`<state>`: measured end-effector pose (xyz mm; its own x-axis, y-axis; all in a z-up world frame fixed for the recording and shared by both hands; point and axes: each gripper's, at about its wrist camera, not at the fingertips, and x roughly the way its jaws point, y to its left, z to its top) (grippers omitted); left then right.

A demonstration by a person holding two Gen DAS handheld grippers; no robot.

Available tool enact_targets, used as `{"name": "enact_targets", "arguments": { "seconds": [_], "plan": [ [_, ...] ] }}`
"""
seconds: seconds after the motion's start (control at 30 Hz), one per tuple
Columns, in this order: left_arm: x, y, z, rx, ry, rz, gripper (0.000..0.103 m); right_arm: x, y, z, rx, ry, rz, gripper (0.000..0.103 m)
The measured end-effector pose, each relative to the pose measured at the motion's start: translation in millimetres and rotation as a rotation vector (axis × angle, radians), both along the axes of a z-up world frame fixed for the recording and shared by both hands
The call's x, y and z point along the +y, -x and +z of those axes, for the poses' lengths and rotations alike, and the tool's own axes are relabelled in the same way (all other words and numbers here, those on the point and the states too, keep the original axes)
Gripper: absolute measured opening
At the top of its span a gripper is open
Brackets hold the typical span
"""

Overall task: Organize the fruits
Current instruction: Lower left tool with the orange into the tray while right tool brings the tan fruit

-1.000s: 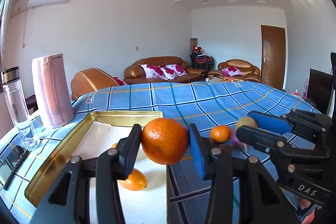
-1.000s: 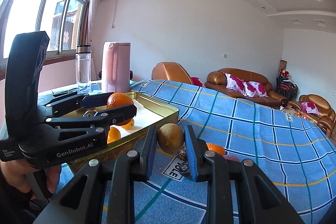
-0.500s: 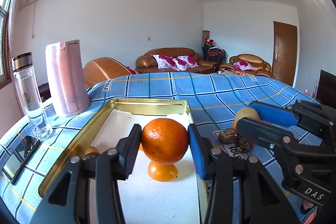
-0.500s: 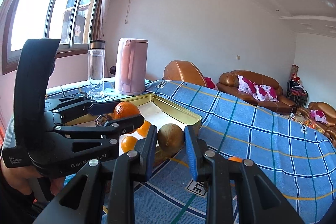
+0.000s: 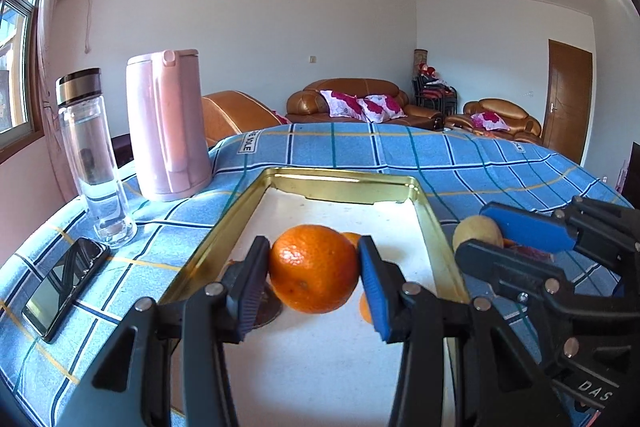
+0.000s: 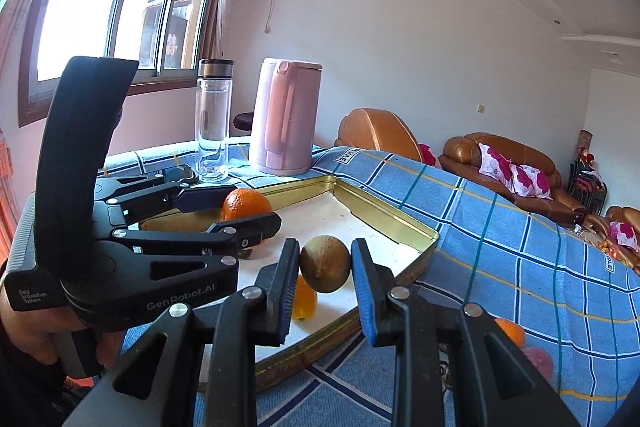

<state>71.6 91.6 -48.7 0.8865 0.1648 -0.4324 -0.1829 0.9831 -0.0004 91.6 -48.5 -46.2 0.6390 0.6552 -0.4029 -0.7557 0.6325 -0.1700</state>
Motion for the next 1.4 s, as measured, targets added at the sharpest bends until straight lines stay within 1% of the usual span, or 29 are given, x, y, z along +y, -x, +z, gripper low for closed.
{"name": "enact_targets", "arguments": {
  "seconds": [0.27,0.53,0.67,0.93,1.1,1.4],
  "plan": [
    [18.6,-0.5,-7.3,0.044,0.004,0.032,0.047,22.5,-5.3,-6.9,0.028,0.036,0.021,0.028],
    [33.9,-1.8,-14.7,0.083,0.01,0.052,0.047,37.1,-11.0,-15.7,0.063,0.069,0.031,0.028],
    [39.9,-1.5,-16.3,0.091,0.012,0.06,0.047,40.2,-10.6,-15.7,0.062,0.075,0.039,0.028],
    [41.7,-2.4,-16.6,0.107,-0.021,0.066,0.047,47.4,-12.0,-19.2,0.076,0.108,0.058,0.028],
    [36.1,-2.5,-17.5,0.115,-0.057,0.065,0.047,53.1,-12.4,-22.7,0.084,0.141,0.069,0.028],
    [30.2,-3.8,-17.2,0.125,-0.088,0.051,0.047,61.3,-17.1,-30.4,0.12,0.192,0.07,0.028]
  ]
}}
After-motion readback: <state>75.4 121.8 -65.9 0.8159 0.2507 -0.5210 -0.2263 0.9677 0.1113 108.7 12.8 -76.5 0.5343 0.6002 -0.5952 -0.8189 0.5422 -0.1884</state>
